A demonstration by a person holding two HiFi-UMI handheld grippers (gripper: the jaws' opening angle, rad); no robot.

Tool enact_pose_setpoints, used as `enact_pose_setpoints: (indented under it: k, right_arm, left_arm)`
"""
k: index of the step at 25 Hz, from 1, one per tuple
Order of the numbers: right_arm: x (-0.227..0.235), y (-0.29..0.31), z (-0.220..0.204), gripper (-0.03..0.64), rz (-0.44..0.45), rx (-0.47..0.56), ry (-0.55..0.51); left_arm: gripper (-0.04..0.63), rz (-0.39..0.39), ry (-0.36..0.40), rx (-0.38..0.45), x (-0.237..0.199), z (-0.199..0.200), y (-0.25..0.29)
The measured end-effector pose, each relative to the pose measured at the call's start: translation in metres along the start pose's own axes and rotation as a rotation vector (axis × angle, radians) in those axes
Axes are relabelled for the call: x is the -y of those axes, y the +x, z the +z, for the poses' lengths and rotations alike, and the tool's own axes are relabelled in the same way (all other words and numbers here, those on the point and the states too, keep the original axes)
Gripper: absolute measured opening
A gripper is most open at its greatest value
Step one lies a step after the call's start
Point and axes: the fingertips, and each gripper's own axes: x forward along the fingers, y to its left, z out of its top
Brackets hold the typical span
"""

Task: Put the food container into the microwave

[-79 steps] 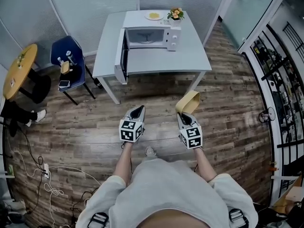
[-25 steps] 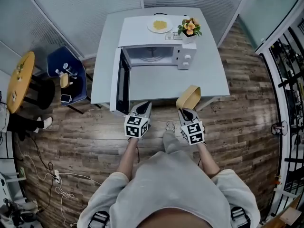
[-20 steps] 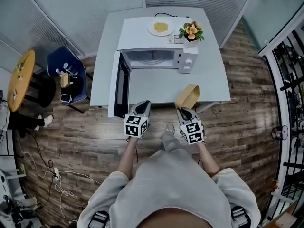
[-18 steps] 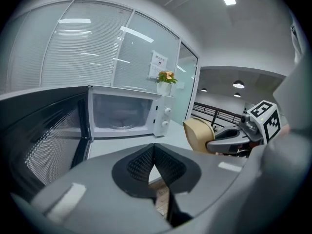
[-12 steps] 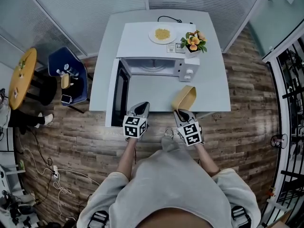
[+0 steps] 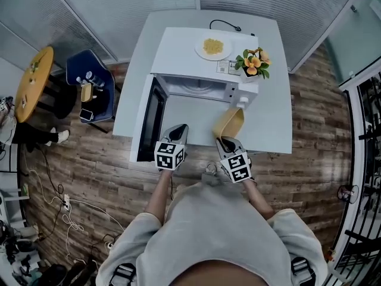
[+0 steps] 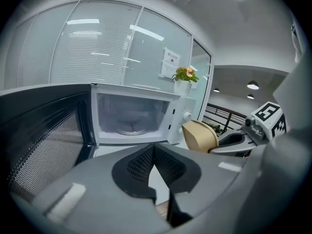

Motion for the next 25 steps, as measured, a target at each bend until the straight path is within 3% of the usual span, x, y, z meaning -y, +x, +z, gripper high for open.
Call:
enact_pose_setpoints:
  k: [14,25]
  right_arm:
    - [-0.007,0.024,0.005,0.023,0.049,-0.026,-0.013]
    - [-0.017,0.059,0.022,0.021,0.005,-0.060,0.001]
  left_arm:
    - [0.011,0.027,-0.039,-0.010,-0.021,-0.005,0.003]
    - [0.011,-0.095,-0.025,-0.016,-0.035,0.007,0.022]
